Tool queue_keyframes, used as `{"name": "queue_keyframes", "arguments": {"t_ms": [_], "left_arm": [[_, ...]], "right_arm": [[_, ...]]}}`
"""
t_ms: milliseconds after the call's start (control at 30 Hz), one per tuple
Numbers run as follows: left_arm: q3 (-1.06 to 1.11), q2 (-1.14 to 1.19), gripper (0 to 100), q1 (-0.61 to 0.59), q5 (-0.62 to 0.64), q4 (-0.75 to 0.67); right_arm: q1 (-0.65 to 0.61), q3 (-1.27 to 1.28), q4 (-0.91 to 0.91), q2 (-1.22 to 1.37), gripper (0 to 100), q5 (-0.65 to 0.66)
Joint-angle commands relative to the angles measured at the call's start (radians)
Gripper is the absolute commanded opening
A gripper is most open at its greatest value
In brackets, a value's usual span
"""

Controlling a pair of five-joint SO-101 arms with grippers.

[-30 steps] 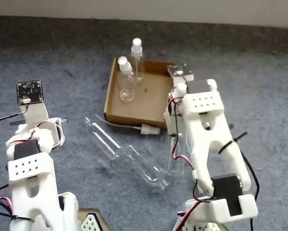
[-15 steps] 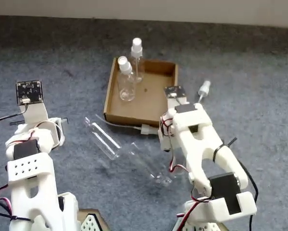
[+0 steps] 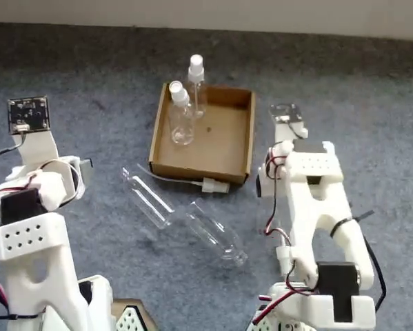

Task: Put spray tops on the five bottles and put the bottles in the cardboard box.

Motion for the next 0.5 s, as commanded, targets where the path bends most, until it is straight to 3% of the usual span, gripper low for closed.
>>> {"name": "queue_keyframes", "arguments": {"t_ms": [0,267,467], "left_arm": [[-0.163,-0.004,24,0.015,-0.009,0.092],[-0.205,-0.001,24,0.321,-0.201,0.255],[-0.278,0.182,24,0.504,-0.203,0.282]], "right_arm": [[0.035,-0.074,0.051,-0.125,0.4,0.129],[0.036,0.159,-0.058,-0.219,0.4,0.198],[0.051,0.272,-0.140,-0.252,0.4,0.226]]}}
